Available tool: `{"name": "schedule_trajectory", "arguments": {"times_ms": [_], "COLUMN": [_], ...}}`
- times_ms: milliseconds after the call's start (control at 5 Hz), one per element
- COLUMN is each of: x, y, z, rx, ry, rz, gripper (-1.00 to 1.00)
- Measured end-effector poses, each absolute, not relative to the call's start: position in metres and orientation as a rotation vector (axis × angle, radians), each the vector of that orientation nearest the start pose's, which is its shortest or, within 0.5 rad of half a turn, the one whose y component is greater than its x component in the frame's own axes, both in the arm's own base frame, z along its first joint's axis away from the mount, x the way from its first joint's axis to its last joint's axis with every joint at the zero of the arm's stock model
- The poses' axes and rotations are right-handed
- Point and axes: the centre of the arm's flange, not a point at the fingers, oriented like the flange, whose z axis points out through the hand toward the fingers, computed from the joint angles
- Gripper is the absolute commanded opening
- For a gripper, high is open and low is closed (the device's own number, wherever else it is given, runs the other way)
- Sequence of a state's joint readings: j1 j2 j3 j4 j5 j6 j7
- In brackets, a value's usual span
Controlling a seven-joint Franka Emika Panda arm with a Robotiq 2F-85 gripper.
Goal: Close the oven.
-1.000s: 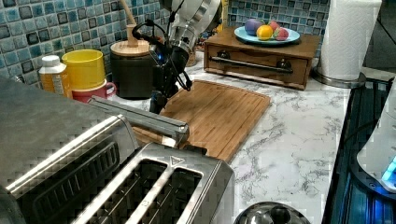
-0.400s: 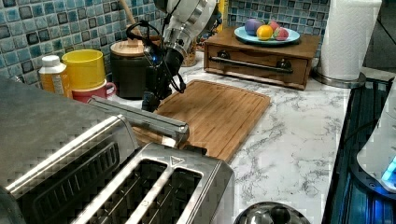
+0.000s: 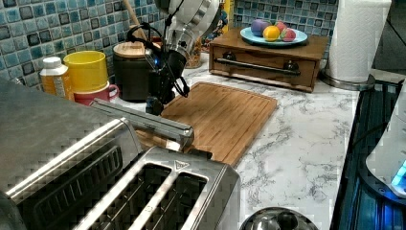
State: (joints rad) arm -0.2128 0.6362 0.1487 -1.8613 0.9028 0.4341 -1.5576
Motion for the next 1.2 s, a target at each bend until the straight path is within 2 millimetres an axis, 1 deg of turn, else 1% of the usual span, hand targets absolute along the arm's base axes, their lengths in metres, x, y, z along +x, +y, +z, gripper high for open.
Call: {"name": "schedule_trajectory", "arguments": {"times_ms": [200, 400, 600, 800, 1000, 1200], "x": [0.598, 0.599, 0.597, 0.593, 0.593, 0.597], "y": [0.019, 0.022, 0.021, 0.021, 0.024, 0.042], "z": [0.161, 0.159, 0.162, 0.172, 0.194, 0.221], "rx": [-2.228, -2.236, -2.232, -2.255, -2.353, -2.446], "ry": [-0.113, -0.107, -0.088, -0.071, -0.109, -0.167], "rz": [0.147, 0.144, 0.132, 0.117, 0.097, 0.108], "gripper": [-1.0, -1.0, -1.0, -1.0, -1.0, -1.0]}}
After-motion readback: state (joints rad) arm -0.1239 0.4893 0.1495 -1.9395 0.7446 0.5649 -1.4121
